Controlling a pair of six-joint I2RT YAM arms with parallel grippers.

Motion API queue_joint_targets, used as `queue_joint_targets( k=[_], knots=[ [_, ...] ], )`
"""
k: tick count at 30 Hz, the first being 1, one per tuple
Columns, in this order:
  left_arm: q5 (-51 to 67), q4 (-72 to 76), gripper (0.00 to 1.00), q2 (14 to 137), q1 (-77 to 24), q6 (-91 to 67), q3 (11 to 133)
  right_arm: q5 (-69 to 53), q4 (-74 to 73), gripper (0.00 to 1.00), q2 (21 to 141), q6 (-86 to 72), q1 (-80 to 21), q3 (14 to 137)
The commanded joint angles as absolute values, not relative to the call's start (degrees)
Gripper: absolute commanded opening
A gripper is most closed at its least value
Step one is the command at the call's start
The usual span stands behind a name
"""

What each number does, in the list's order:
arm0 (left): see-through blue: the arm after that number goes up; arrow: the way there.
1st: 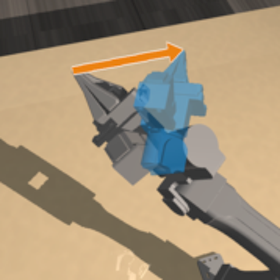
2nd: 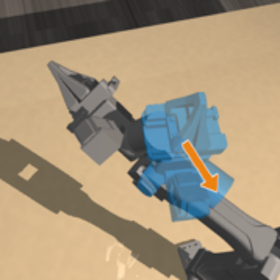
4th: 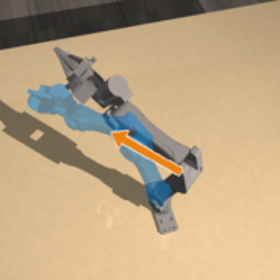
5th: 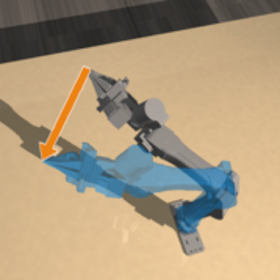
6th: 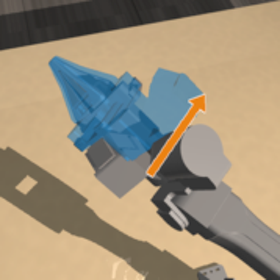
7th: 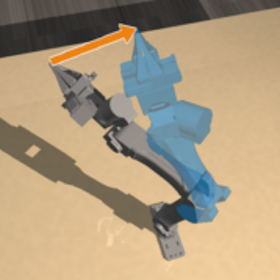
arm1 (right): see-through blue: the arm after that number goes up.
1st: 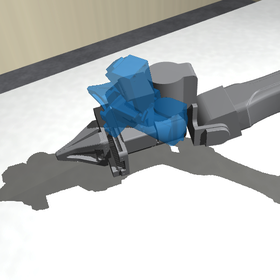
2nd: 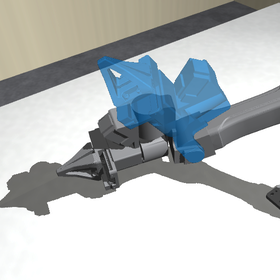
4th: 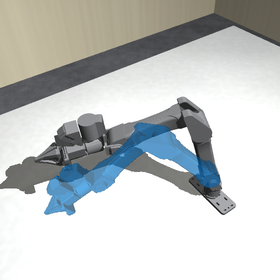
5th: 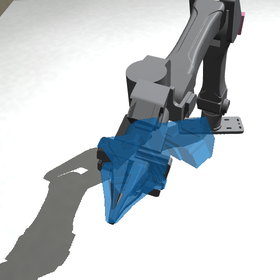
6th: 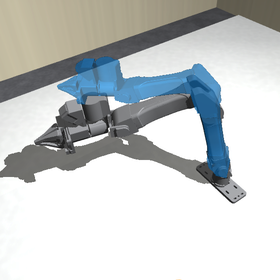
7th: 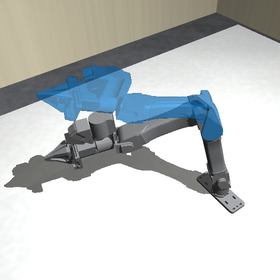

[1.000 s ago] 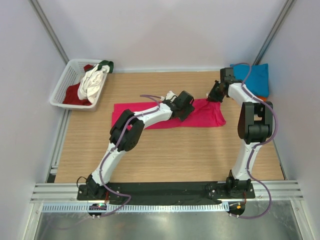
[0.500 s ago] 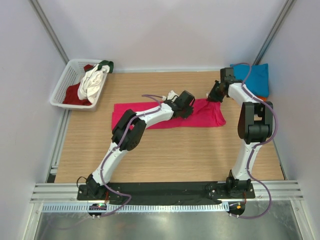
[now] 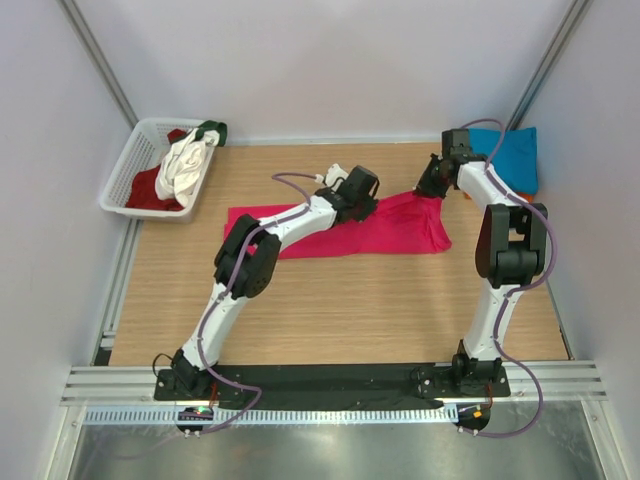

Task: Fold and stack the t-shirts
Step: Fold the tshirt

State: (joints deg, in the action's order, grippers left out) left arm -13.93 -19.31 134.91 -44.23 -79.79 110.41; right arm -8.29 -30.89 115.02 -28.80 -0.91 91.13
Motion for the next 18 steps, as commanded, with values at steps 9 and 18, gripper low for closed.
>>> queue_joint_targets(
  k=[9, 18],
  knots=[
    [-11.96, -14.33, 0.00, 131.22, -40.08, -76.55, 110.92, -9.49, -30.94, 0.01, 116.19, -26.28, -0.70, 96.41],
    [-7.39, -12.04, 0.02, 133.42, -39.38, -76.73, 111.01, -9.58, -32.78, 0.01, 120.58, -25.14, -0.70, 103.18]
  ],
)
